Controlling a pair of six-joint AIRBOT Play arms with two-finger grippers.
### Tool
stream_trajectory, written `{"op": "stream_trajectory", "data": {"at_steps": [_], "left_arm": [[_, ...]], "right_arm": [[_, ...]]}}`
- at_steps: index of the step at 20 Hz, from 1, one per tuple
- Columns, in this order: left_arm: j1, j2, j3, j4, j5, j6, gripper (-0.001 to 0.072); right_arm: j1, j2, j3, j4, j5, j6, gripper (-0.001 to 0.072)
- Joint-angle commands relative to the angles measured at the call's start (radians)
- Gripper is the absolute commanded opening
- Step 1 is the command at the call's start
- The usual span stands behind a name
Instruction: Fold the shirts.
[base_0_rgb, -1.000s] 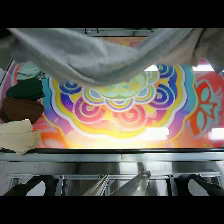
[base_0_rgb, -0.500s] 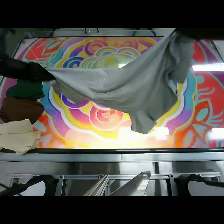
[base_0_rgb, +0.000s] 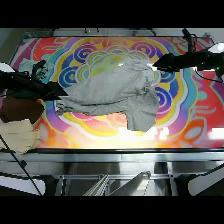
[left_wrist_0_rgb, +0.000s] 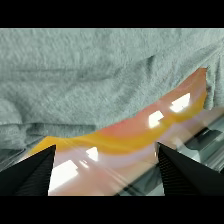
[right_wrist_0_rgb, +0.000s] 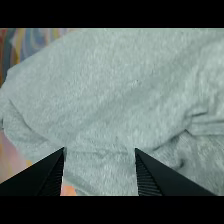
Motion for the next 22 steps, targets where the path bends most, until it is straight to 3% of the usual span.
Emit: {"op": "stream_trajectory", "data": {"at_steps": [1, 4, 8, 12, 16, 17, 18, 19, 20, 22], "left_arm": [[0.071, -0.008, -0.034, 0.031, -0.060, -0.031, 0.0715], [0.095, 0.028, -0.182, 0.158, 0.006, -0.040, 0.0714], [0.089, 0.028, -0.326, 0.158, 0.158, -0.039, 0.0696], [0.035, 0.028, -0.345, 0.155, 0.364, -0.039, 0.0696], [-0.016, 0.028, -0.344, 0.145, 0.472, -0.039, 0.0695], [-0.021, 0.028, -0.344, 0.146, 0.478, -0.039, 0.0653], [-0.020, 0.028, -0.344, 0.145, 0.471, -0.029, 0.0445], [-0.020, 0.028, -0.345, 0.145, 0.454, -0.015, 0.0172], [-0.020, 0.028, -0.345, 0.145, 0.435, -0.006, 0.0034], [-0.020, 0.028, -0.345, 0.145, 0.405, 0.005, 0.0033]], "right_arm": [[-0.092, 0.002, -0.010, -0.020, 0.201, 0.031, 0.0489], [-0.116, 0.029, -0.152, -0.101, 0.241, 0.068, 0.0487], [-0.127, 0.097, -0.416, -0.136, 0.109, 0.035, 0.0458], [-0.129, 0.110, -0.481, -0.135, 0.092, 0.031, 0.0458], [-0.127, 0.110, -0.516, -0.136, 0.107, 0.030, 0.0458], [-0.129, 0.110, -0.524, -0.136, 0.108, 0.026, 0.0458], [-0.129, 0.110, -0.534, -0.136, 0.107, 0.027, 0.0456], [-0.128, 0.110, -0.547, -0.136, 0.101, 0.027, 0.0435], [-0.127, 0.109, -0.565, -0.135, 0.080, 0.028, 0.0435], [-0.114, 0.109, -0.607, -0.135, 0.012, 0.031, 0.0435]]}}
